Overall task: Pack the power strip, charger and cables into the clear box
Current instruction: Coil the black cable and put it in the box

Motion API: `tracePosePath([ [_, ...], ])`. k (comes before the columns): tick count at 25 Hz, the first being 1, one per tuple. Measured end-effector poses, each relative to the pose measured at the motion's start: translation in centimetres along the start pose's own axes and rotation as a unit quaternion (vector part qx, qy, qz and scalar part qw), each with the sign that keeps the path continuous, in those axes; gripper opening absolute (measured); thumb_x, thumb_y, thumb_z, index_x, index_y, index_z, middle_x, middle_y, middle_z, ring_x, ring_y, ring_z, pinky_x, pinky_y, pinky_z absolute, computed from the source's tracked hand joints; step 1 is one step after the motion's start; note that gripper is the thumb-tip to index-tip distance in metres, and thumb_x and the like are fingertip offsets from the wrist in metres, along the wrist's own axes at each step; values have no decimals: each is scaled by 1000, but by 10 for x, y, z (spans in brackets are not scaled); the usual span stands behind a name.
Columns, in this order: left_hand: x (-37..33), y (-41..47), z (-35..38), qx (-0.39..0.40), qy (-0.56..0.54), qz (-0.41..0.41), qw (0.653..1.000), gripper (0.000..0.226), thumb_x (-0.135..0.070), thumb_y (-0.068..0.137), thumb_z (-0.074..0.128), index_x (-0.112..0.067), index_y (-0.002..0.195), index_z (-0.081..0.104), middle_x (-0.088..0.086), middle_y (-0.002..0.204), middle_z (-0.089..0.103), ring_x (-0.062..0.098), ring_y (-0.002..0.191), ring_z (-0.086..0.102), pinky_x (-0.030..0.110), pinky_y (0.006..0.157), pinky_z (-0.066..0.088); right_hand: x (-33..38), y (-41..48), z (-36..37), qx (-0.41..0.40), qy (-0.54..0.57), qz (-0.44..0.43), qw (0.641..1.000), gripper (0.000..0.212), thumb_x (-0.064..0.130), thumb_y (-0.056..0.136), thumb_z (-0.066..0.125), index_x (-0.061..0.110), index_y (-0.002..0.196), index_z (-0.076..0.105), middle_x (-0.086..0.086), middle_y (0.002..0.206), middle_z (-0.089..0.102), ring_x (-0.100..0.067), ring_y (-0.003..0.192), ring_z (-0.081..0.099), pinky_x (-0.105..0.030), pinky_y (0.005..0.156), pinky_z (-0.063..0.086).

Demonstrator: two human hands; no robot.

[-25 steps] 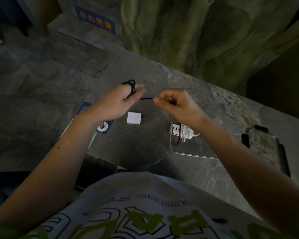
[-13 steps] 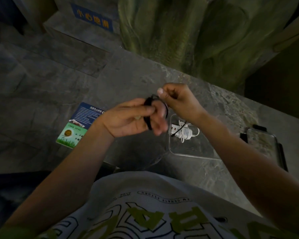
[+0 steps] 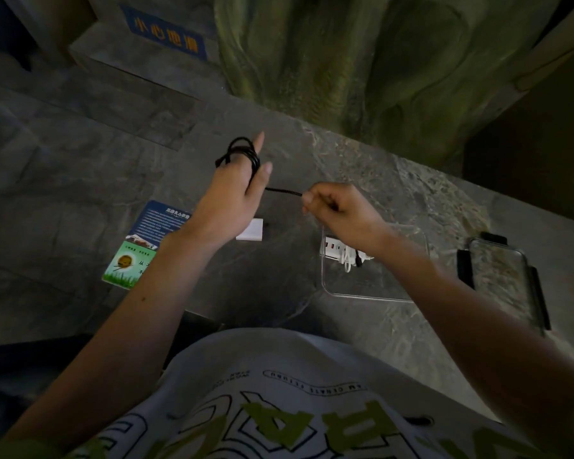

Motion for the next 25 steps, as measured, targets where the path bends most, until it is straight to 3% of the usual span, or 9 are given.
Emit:
tracePosePath([
  [3,11,-9,20,140,6,-49,989,33,-27,102,39,-2,117,55,12,109,67,23,101,64,42,93,49,7,2,-10,-21,-15,-14,1000,28,31,98,54,18,78,66,9,54,47,-3,49,41,-20,52,36],
  [6,-8,-35,44,306,-181,-107,928,35,-20,103,36,7,104,58,16,89,72,20,75,69,28,77,55,17,6,-20,-36,2,-45,998,30,29,94,60,16,67,61,4,55,47,-2,51,40,-18,52,34],
  [9,-33,-50,45,383,-320,-92,862,37,-31,99,41,-3,91,63,9,69,70,23,62,58,19,61,49,26,8,-21,-38,40,-62,997,26,25,92,63,21,67,58,2,58,48,-4,54,42,-17,54,34],
  [13,-54,-47,32,313,-584,-13,749,28,-28,95,46,-14,91,70,-1,72,71,10,66,66,23,89,50,30,11,-14,-53,120,-72,989,24,11,97,54,16,74,58,0,61,51,1,52,46,-12,54,35],
  [16,-60,-30,20,201,-793,-6,576,38,-19,97,46,6,121,60,20,118,67,25,111,64,33,101,47,23,11,4,-23,85,-52,995,17,8,94,51,10,78,60,2,65,57,4,55,54,-9,58,40],
  [17,-56,-23,15,157,-827,-6,540,41,-18,98,43,10,128,51,23,126,61,29,120,58,36,105,44,20,10,13,-6,68,-47,997,17,11,95,52,10,80,60,3,66,57,3,56,54,-12,60,41],
  [18,-49,-17,11,108,-827,-10,551,44,-19,100,38,10,134,43,23,132,57,30,126,53,36,109,40,15,8,20,9,55,-41,998,18,16,97,53,9,82,61,4,66,57,1,58,54,-16,61,43],
  [22,-14,-13,0,-68,-565,-20,822,48,-20,102,30,4,143,27,14,143,46,20,132,47,33,114,33,3,0,26,17,27,-25,999,25,28,97,51,11,84,63,1,66,56,-9,61,52,-33,61,46],
  [25,-4,-18,-4,-87,-350,-27,932,48,-22,102,35,-1,145,29,8,145,44,12,134,44,26,113,32,4,-4,17,5,29,-16,999,19,28,98,53,23,81,63,6,65,56,-6,60,52,-28,62,45],
])
Point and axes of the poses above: each hand's wrist, its own y-axis towards the middle knuckle, its own z-axis out of the palm, x = y × z, the point moved 8 cm from there along y, towards the middle knuckle
